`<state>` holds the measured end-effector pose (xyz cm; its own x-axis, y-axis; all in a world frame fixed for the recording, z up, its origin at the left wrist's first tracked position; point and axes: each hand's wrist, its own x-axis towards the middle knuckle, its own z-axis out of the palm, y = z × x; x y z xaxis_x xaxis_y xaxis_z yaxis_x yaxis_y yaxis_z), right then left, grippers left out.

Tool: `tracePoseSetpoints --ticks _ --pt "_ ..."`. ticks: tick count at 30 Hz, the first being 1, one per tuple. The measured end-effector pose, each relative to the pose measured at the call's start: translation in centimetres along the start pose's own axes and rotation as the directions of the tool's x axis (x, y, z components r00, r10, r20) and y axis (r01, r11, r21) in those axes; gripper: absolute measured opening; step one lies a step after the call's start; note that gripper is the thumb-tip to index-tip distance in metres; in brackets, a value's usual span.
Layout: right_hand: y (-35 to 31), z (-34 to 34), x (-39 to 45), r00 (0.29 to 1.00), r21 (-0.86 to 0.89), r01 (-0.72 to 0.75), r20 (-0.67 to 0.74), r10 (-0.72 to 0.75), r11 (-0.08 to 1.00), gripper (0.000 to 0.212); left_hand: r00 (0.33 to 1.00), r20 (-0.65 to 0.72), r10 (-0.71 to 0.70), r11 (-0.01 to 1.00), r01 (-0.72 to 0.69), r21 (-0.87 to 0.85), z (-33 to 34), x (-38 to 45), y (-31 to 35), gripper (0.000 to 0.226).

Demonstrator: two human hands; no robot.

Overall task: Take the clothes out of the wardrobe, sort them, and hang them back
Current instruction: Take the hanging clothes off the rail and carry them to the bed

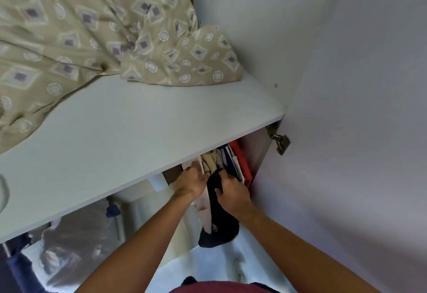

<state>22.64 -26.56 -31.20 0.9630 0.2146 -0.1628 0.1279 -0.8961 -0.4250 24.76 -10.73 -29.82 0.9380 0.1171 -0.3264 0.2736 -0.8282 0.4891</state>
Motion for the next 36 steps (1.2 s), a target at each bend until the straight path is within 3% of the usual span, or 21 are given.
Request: tracePoseSetpoints --ticks 6,10,13,18,23,28,32,36 --pt "0.2 -0.2 1.0 1.0 -0.019 -0.017 -0.022 0.016 1.0 0.034 1.0 -0.005 -0.026 0.998 0.026 0.059 0.4 0.7 -0.4 0.028" --pt "-0.2 -0.2 1.2 0.999 -0.038 -0.047 -0.006 0.047 0.998 0.045 0.998 -0.049 -0.041 0.995 0.046 0.087 0.2 0.4 -0.9 0.018" --pt "-1.1 0.2 1.1 0.995 -0.017 -0.101 -0.023 0.1 0.995 0.049 0.991 -0.109 -0.075 0.995 0.082 0.06 -0.1 -0.4 -2.8 0.024" --pt "-3.1 0.8 1.7 0.965 0.091 -0.252 -0.052 0.258 0.963 0.051 0.962 -0.207 -0.177 0.984 0.172 -0.041 -1.3 -2.7 -7.6 0.012" --pt "-5.2 1.4 1.3 0.937 0.24 -0.316 -0.074 0.342 0.918 0.064 0.916 -0.323 -0.236 0.962 0.174 -0.211 -2.2 -5.8 -10.3 0.012" --pt "-6.4 1.7 1.2 0.89 0.404 -0.411 -0.016 0.455 0.818 0.051 0.882 -0.332 -0.335 0.888 0.178 -0.423 -3.2 -8.3 -12.0 0.023" --pt "-6.4 1.2 1.8 0.907 0.399 -0.409 0.077 0.414 0.821 0.043 0.858 -0.348 -0.378 0.835 0.154 -0.528 -4.8 -10.2 -12.7 0.026" --pt "-7.1 1.0 1.8 0.97 0.473 -0.232 0.05 0.237 0.85 0.047 0.848 -0.374 -0.375 0.809 0.102 -0.579 -5.8 -12.0 -12.8 0.028"
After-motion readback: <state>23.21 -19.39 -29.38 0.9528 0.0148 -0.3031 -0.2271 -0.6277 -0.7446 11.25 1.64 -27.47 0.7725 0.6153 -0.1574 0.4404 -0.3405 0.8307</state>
